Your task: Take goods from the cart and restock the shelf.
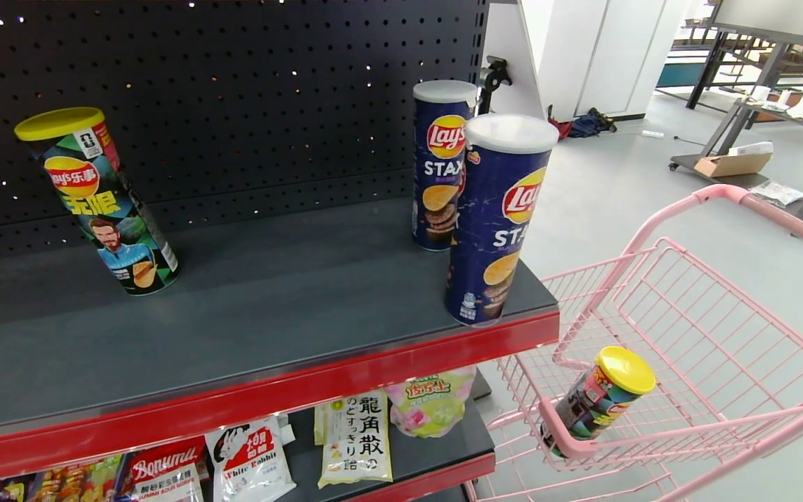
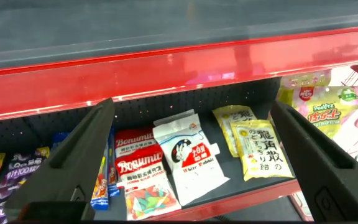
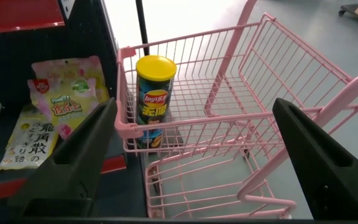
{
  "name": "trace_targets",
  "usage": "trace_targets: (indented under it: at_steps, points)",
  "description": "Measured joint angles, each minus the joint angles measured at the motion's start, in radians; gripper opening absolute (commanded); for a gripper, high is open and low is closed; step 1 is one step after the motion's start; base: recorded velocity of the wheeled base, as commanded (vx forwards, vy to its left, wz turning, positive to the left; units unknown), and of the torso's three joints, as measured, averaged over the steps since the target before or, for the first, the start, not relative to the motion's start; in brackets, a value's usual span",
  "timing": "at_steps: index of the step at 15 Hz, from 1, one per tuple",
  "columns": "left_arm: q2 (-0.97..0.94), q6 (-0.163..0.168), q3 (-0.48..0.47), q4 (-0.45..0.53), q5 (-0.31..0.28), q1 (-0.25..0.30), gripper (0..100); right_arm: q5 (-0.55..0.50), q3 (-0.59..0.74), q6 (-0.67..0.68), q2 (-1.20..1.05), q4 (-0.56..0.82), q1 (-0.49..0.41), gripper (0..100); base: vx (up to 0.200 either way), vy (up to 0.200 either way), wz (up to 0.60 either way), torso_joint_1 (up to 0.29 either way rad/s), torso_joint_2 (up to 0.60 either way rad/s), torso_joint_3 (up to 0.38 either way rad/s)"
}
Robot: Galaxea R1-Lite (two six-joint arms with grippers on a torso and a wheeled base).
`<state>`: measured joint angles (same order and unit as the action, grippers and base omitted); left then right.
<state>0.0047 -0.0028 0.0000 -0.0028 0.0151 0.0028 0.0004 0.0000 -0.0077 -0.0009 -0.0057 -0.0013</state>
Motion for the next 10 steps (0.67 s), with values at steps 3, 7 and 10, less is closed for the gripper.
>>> trace_targets:
  at_steps: [3, 7, 10]
  points:
    - [0.0, 0.0, 0.0, 0.0, 0.0, 0.0, 100, 0.0, 0.0, 0.001, 0.012, 0.0, 0.001, 100, 0.0, 0.0, 0.0, 0.0, 0.0, 0.0]
    - [0.0, 0.0, 0.0, 0.0, -0.001, 0.0, 100, 0.0, 0.0, 0.002, 0.012, 0.0, 0.002, 100, 0.0, 0.0, 0.0, 0.0, 0.0, 0.0]
    - [0.0, 0.001, 0.0, 0.0, -0.001, 0.0, 100, 0.0, 0.0, 0.006, 0.004, -0.001, 0.001, 100, 0.0, 0.0, 0.0, 0.0, 0.0, 0.0]
